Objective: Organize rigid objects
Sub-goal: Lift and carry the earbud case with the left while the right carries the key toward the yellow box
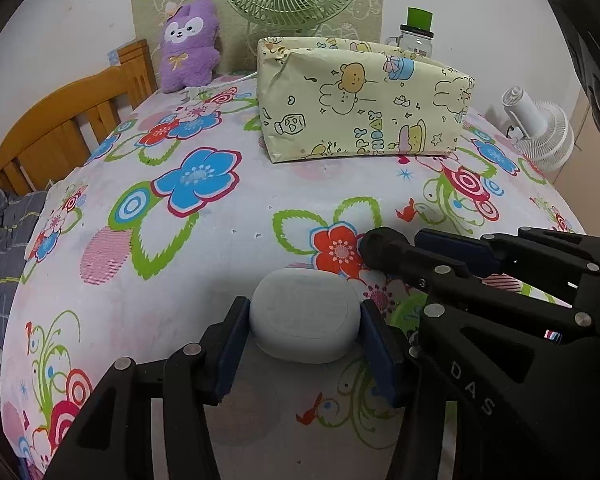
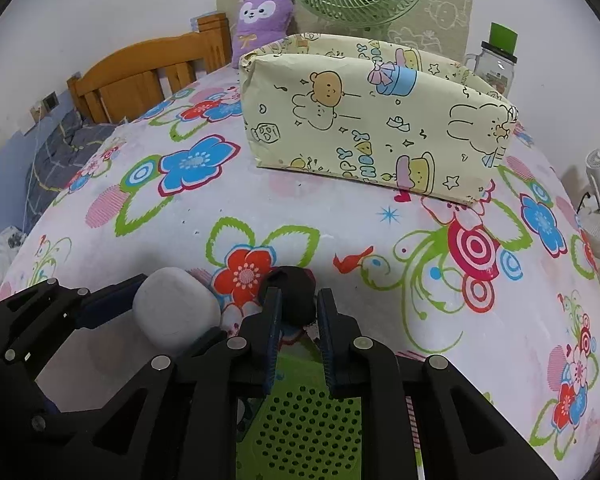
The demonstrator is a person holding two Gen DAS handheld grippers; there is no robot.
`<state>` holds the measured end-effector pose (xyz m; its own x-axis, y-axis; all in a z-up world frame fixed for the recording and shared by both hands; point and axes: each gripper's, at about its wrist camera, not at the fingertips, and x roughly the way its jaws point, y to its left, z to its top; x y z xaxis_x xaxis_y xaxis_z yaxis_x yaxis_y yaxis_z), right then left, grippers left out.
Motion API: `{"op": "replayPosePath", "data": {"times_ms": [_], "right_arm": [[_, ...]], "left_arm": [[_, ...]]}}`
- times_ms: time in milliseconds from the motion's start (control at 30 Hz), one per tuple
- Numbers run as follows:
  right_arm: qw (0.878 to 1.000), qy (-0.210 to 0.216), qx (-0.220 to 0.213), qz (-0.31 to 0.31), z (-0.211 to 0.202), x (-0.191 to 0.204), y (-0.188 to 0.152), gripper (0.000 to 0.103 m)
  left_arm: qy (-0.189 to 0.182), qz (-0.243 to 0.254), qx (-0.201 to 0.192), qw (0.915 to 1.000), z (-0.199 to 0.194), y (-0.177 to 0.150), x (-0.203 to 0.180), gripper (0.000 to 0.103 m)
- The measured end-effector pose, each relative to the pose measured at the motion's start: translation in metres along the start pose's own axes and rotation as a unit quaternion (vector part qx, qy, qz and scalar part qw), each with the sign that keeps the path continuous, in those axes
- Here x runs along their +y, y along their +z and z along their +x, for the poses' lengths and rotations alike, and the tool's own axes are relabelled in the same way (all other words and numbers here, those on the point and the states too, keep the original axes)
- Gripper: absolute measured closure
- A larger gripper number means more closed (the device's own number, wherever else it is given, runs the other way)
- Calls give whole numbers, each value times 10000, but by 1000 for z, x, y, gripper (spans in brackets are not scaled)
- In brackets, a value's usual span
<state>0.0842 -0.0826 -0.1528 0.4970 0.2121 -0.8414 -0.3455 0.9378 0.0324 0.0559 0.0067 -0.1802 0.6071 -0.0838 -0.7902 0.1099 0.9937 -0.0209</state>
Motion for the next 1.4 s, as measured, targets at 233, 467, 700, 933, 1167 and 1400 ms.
{"op": "replayPosePath", "data": {"times_ms": [233, 467, 700, 933, 1167, 1400], "right_arm": [[9998, 63, 82, -160, 1, 8, -2, 74], [9997, -72, 77, -199, 9, 11, 0, 66], [9998, -89, 18, -203, 13, 11, 5, 69], [9999, -82, -90, -56, 4, 5, 11, 69], [9993, -233, -277, 3, -17, -7, 14, 69], [9980, -408, -473, 35, -45, -18, 13, 69]], "left_arm": [[-5, 81, 11, 10000, -7, -8, 1, 46], [-80, 68, 17, 9999, -8, -9, 6, 46], [-100, 8, 59, 9999, -5, -5, 8, 46], [-157, 20, -2, 9999, -8, 5, 4, 46], [-212, 191, -137, 9995, -18, 18, -11, 46], [-245, 365, -292, 9986, -31, 25, -31, 46]]}}
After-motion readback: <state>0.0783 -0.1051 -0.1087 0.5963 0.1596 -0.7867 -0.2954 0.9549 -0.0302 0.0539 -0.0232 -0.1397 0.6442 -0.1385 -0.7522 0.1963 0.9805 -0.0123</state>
